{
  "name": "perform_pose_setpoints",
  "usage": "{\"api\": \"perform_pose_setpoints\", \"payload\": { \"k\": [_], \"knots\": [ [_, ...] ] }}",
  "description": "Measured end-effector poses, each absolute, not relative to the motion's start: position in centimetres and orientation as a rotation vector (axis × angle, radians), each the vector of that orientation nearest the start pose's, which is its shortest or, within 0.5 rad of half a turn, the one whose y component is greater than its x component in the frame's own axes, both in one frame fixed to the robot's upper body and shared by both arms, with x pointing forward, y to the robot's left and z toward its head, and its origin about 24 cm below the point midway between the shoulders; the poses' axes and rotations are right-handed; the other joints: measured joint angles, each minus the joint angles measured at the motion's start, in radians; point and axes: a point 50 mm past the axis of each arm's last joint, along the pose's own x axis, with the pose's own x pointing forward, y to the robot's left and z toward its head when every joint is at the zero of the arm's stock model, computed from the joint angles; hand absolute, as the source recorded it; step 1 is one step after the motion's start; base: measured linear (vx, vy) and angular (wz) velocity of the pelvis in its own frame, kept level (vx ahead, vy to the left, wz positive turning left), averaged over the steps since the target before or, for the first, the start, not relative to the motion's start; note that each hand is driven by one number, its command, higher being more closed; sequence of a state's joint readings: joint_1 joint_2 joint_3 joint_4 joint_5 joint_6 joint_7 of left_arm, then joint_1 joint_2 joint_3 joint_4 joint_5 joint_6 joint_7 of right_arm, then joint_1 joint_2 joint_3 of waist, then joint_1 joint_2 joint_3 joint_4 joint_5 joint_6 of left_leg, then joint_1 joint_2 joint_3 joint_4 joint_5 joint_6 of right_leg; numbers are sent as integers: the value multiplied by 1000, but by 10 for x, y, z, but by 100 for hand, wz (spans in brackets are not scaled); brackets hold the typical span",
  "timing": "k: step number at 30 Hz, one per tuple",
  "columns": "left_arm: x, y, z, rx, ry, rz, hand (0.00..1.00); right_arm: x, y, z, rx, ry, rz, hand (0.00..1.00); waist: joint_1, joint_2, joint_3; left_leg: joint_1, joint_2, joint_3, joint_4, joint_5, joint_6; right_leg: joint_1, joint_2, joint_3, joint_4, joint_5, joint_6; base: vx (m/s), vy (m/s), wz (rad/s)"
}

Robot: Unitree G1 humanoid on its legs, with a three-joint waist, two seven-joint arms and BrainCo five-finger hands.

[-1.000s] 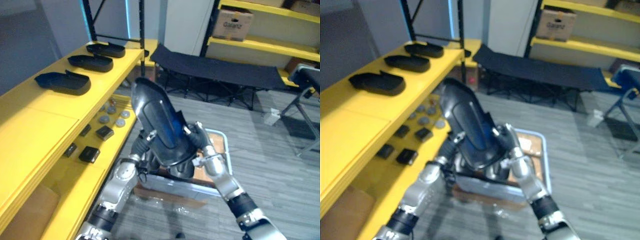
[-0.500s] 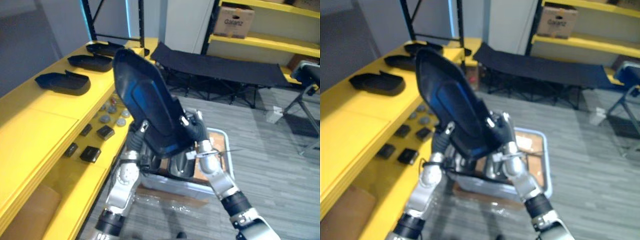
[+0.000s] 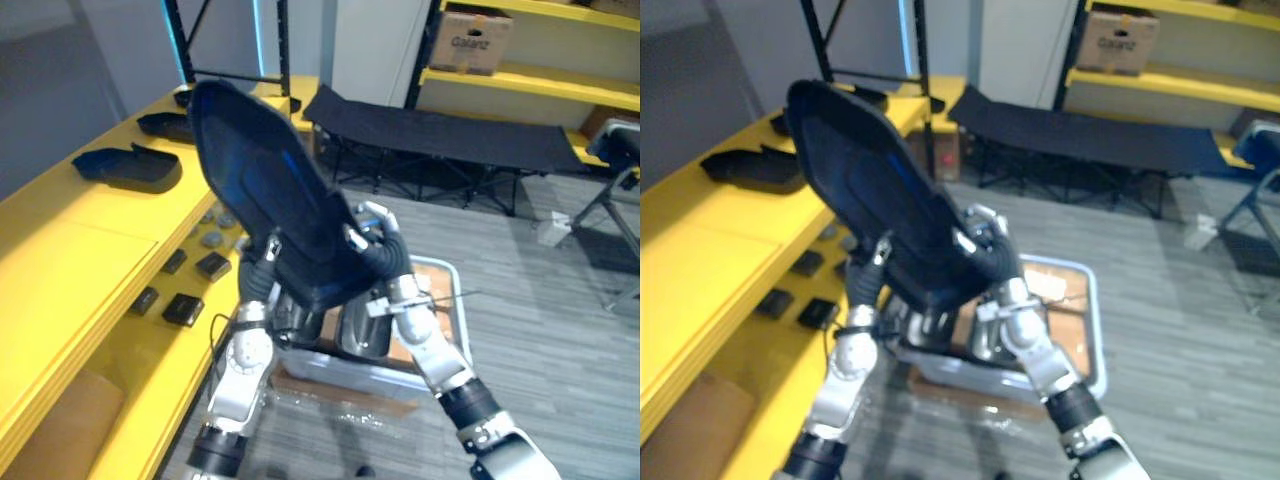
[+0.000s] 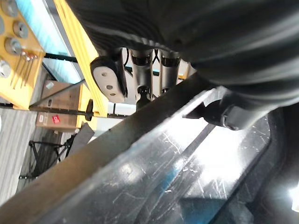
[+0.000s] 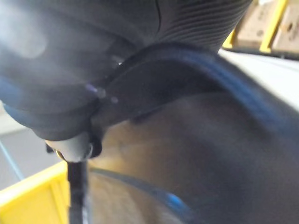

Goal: Walk over and take plastic housings, then place them on the shelf

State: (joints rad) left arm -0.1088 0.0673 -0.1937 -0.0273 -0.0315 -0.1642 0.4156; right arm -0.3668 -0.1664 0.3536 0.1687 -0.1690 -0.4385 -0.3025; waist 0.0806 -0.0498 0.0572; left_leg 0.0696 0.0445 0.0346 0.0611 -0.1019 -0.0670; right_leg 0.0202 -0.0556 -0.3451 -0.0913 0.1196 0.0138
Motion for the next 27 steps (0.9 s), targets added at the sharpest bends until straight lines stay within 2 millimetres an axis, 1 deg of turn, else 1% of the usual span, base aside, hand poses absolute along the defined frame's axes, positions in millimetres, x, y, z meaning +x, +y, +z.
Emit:
{"api": "perform_pose_setpoints", "payload": {
  "k": [1,2,4,7,8,10,11,13,14,16,18,20,22,24,26,27],
  "knots": [
    [264,132,84,31,-286,245,100,285,-78,136,-222,-704,194,0,-3,0,0,0,0,2,0,0,0,-1,0,3,0,1,0,-48,7,-6],
    [257,166,69,221,-231,509,100,279,-92,153,-125,-764,175,0,-8,0,0,0,1,4,1,0,0,-2,-2,6,0,-1,3,-46,15,-5],
    [257,169,69,219,-229,528,100,278,-93,149,-125,-749,173,0,-8,0,0,-1,1,5,1,-1,-1,-2,-6,6,0,-1,3,-21,7,-1],
    [257,170,69,221,-228,534,100,278,-94,149,-116,-744,169,0,-10,0,0,-1,2,5,2,-2,-2,-3,-5,6,0,-2,2,0,0,0],
    [257,171,69,226,-229,537,100,279,-97,150,-118,-745,157,0,-10,0,0,-1,3,7,2,-2,-3,-3,-5,7,0,-2,2,11,2,-3],
    [256,177,69,231,-228,574,100,278,-112,153,-115,-755,98,0,-9,0,0,0,3,12,2,-3,-3,-5,-4,13,0,-1,1,16,6,-8],
    [254,186,69,234,-226,630,100,277,-123,156,-103,-765,42,0,-10,1,0,1,4,23,2,-3,-3,-7,-3,19,0,0,0,24,6,-13],
    [250,200,69,239,-222,719,100,276,-139,157,-102,-767,-36,0,-15,1,1,1,6,27,2,-4,-3,-8,-1,25,0,3,-3,27,-2,-12],
    [248,203,68,239,-220,739,100,275,-143,157,-106,-765,-51,0,-16,2,1,1,6,28,2,-4,-3,-8,-1,27,0,4,-3,18,-6,-7],
    [244,212,67,242,-214,797,100,273,-154,154,-101,-748,-113,0,-16,5,0,1,7,29,2,-6,-3,-9,1,30,0,8,-3,5,-2,-2],
    [242,215,65,238,-205,811,100,270,-161,151,-77,-734,-142,0,-15,7,0,2,8,30,2,-8,-3,-9,2,34,0,9,-3,-1,2,-3],
    [235,222,61,192,-184,844,100,264,-175,147,-41,-707,-203,0,-14,9,0,2,6,35,3,-11,-1,-12,2,42,0,12,-1,-11,9,-8],
    [229,228,61,153,-189,879,100,260,-186,142,-12,-677,-252,0,-16,10,0,1,6,39,3,-12,1,-14,2,44,0,12,0,-14,12,-7],
    [219,234,70,71,-244,919,100,252,-200,129,51,-616,-331,0,-19,11,1,0,6,45,4,-13,1,-17,0,47,0,12,-1,-13,16,-5],
    [213,236,80,39,-307,928,100,246,-205,121,106,-583,-364,0,-21,17,2,-1,6,48,4,-13,1,-17,0,46,0,11,-1,0,0,0],
    [208,238,87,31,-359,933,100,242,-207,114,151,-559,-361,0,-26,26,0,-1,6,51,3,-13,1,-18,0,47,0,11,-1,0,0,0]
  ]
}}
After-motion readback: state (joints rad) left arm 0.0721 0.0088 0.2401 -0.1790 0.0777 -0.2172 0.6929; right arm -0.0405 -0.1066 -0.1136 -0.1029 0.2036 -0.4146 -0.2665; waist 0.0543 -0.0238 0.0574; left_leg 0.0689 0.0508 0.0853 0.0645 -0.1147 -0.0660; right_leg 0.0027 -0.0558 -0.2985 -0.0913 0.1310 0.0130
